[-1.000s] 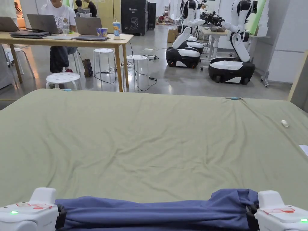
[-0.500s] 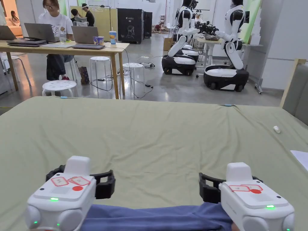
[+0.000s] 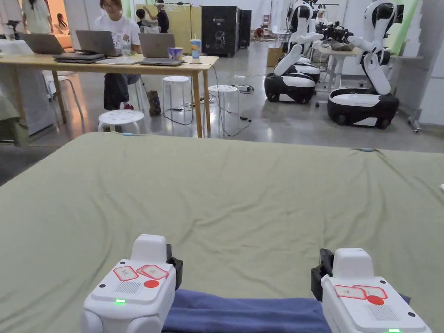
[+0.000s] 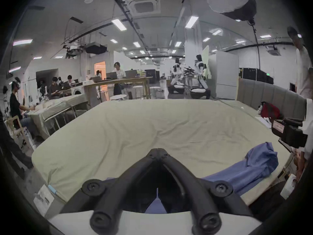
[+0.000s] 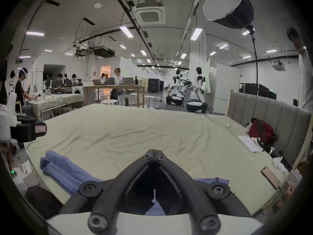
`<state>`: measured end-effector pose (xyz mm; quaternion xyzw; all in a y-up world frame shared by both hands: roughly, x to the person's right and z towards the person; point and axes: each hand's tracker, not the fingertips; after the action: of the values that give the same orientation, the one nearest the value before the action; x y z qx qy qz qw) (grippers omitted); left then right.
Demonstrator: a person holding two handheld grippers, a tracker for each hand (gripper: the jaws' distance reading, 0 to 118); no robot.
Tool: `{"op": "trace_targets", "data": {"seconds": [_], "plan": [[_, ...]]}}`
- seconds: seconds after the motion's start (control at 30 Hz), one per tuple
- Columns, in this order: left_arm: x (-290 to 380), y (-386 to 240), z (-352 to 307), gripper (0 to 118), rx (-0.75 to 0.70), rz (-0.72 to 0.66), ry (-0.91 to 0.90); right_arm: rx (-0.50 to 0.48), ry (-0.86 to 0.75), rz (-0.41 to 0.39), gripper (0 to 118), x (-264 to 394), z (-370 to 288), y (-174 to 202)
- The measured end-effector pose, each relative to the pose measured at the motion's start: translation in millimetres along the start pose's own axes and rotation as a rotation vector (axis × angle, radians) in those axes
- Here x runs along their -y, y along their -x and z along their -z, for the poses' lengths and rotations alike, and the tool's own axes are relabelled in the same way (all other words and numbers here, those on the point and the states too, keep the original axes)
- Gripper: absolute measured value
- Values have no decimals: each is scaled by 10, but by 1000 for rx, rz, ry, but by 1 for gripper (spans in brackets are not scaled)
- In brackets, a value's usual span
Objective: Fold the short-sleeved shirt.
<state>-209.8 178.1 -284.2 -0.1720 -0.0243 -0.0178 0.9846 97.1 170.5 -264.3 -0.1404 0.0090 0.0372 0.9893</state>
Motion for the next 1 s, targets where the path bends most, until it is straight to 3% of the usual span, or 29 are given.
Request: {"op": "trace_targets", "data": {"seconds": [0.27, 0.3, 0.33, 0.37, 0.4, 0.43, 0.5, 0.6, 0.63, 0.77, 0.83, 0.9, 0.93, 0.97, 1.0], "plan": [[585, 1270, 75, 4, -40, -303, 189, -2, 53, -10, 0, 61, 166, 335], [668, 1386, 109, 16, -32, -309, 226, -11, 62, -1, 0, 70, 191, 379], [749, 1510, 133, 41, 7, -355, 260, -17, 68, 14, 0, 84, 217, 430], [832, 1637, 165, 83, 49, -418, 287, -20, 73, 22, 0, 95, 237, 479], [907, 1736, 190, 110, 85, -485, 298, -22, 77, 24, 0, 126, 277, 509], [991, 1825, 218, 118, 108, -549, 303, -25, 80, 24, 0, 141, 304, 555], [1122, 1965, 286, 117, 157, -641, 286, -30, 93, 17, 0, 151, 356, 632], [1431, 2069, 547, 118, 385, -914, 359, -32, 106, 7, 0, 147, 408, 713], [1542, 2093, 643, 118, 435, -978, 293, -35, 111, 5, 0, 140, 423, 731], [1541, 2051, 953, 114, 529, -1136, 280, -39, 116, -14, 0, 76, 416, 757], [1581, 1955, 1141, 98, 590, -1185, 329, -35, 114, -18, 0, 44, 408, 742], [1530, 1802, 1145, 85, 523, -1160, 339, -28, 112, -15, 0, 23, 412, 717], [1512, 1771, 1142, 57, 436, -1137, 380, -25, 114, -14, 0, 36, 426, 694], [1471, 1752, 1130, 10, 324, -1056, 422, -23, 117, -14, 0, 33, 426, 673], [1433, 1751, 1109, 7, 282, -959, 419, -23, 120, -15, 0, 27, 421, 654]]}}
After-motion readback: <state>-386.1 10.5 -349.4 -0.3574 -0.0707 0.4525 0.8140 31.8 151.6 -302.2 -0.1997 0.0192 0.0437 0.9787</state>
